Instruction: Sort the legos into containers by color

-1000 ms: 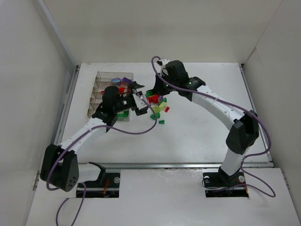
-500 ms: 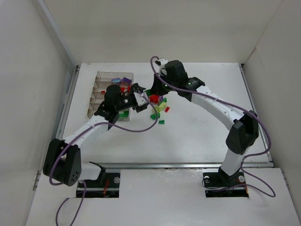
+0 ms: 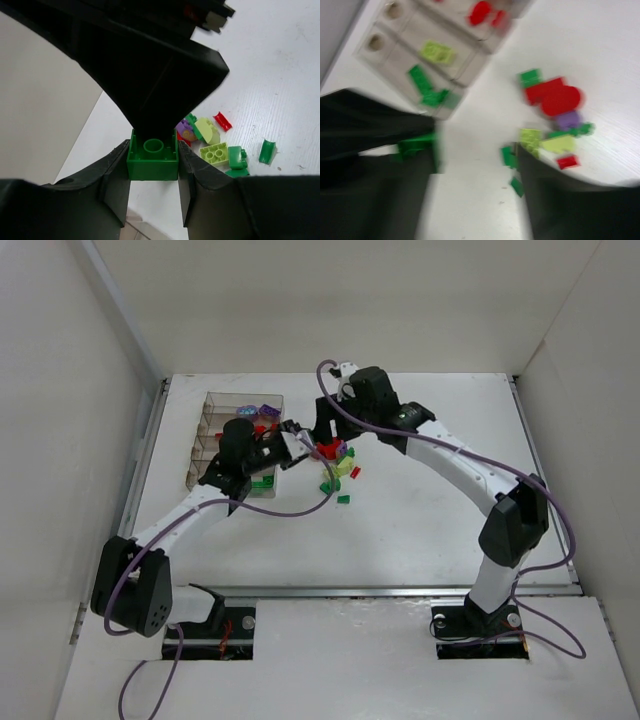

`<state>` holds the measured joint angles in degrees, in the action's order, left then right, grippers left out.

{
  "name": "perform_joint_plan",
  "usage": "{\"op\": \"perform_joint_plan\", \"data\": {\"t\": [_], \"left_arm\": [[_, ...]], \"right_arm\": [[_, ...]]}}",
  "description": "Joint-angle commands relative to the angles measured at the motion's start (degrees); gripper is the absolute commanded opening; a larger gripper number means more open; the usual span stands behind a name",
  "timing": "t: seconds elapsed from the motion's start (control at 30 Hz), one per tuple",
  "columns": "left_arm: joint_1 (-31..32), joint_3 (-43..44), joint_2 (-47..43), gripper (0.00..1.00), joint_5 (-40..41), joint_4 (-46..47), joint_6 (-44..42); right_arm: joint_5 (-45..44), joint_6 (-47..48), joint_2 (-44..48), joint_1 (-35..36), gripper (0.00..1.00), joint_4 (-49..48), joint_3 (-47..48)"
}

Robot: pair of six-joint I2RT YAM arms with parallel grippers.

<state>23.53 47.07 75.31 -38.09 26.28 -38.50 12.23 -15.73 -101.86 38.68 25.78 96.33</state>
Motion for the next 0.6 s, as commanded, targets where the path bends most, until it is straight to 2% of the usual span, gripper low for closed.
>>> {"op": "perform_joint_plan", "data": {"t": [0.0,0.03,0.1,0.27,0.37,0.43,0.5,0.57], "left_arm": [[0.1,1.4,-1.5,0.0,1.5,0.7,1.2],[0.1,1.4,-1.5,0.0,2.6,-0.6,1.2],[0.1,1.4,-1.5,0.0,6.4,-6.7,1.9],[-10.3,2.5,-1.0,0.0,11.4,-20.0,5.0],[-16.6,3.1,-1.0,0.0,13.1,-27.5,3.1],[-18.6,3.6,-0.4,0.0,14.0,-32.1,1.1],[-19.9,3.6,-0.4,0.0,17.2,-33.9,-2.7],[-19.9,2.0,-0.4,0.04,20.8,-31.7,-3.3]], "right_arm": [[3.0,0.5,-0.2,0.4,0.86,-0.1,3.3],[1.8,0.5,-0.2,0.4,1.0,-0.1,3.3],[-2.2,-0.1,-0.2,0.4,1.0,0.5,3.3],[-7.9,-2.5,3.3,-1.0,1.0,-0.6,-0.5],[-8.6,-2.5,3.9,-1.5,1.0,-1.1,-1.3],[-8.6,-2.5,3.3,-1.5,1.0,-0.4,-1.3],[-8.6,-2.5,2.8,-1.5,1.0,0.2,-0.8],[-8.1,-2.5,2.2,-1.5,1.0,0.2,-0.2]]}}
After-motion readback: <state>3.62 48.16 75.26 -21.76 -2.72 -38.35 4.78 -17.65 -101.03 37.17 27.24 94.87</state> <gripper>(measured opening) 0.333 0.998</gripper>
